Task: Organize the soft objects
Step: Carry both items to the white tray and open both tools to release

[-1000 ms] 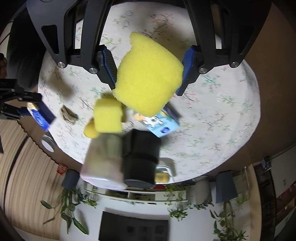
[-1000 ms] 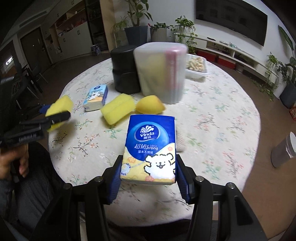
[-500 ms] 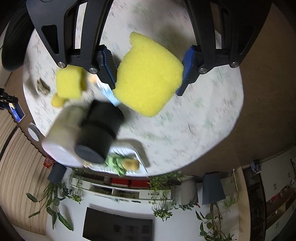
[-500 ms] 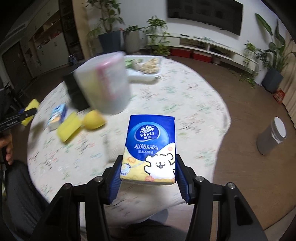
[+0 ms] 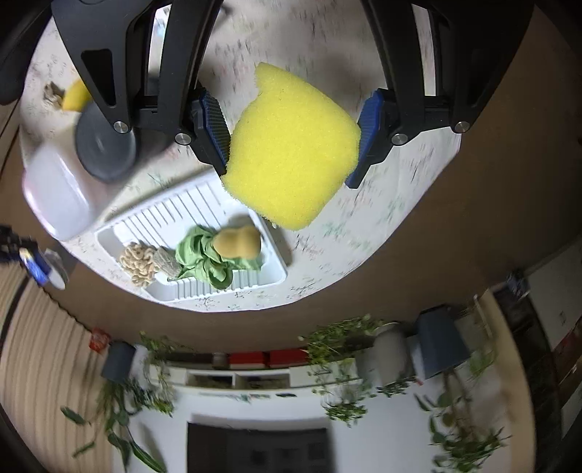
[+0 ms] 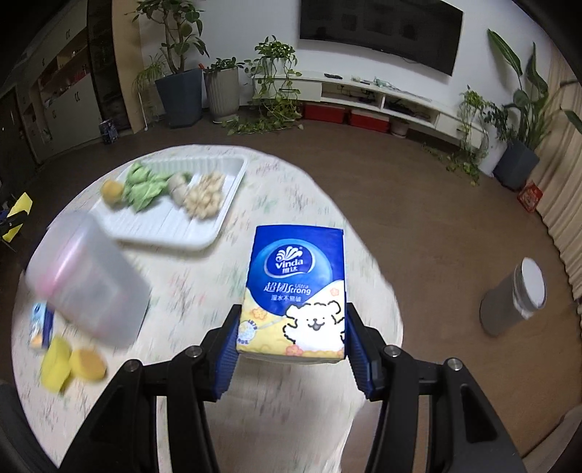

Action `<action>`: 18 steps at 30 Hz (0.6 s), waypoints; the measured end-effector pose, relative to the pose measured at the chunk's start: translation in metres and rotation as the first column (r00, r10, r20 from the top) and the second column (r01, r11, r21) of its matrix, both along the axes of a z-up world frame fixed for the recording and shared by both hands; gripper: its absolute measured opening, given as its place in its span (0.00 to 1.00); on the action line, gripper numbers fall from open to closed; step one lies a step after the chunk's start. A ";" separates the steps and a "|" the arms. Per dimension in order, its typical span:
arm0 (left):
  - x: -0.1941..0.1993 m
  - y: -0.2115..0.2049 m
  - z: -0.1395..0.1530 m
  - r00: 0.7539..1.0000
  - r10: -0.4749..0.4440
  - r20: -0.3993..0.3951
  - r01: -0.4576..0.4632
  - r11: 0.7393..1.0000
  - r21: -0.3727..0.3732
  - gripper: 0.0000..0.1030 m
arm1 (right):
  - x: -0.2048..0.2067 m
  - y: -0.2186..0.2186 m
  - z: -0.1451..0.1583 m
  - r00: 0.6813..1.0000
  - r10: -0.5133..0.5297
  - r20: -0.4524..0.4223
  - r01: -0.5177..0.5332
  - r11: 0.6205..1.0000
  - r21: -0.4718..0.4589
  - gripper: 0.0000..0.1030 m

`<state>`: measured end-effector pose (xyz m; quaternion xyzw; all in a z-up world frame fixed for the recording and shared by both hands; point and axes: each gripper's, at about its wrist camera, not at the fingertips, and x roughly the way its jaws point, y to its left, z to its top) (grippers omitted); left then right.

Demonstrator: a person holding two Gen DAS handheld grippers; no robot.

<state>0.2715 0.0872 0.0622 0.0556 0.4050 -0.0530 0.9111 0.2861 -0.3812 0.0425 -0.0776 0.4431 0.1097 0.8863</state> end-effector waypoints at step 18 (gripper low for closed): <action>0.108 -0.081 -0.060 0.911 -0.376 -0.172 0.386 0.922 0.031 0.56 | 0.122 0.149 -0.025 0.905 0.420 -0.073 -0.424 0.905 -0.045 0.54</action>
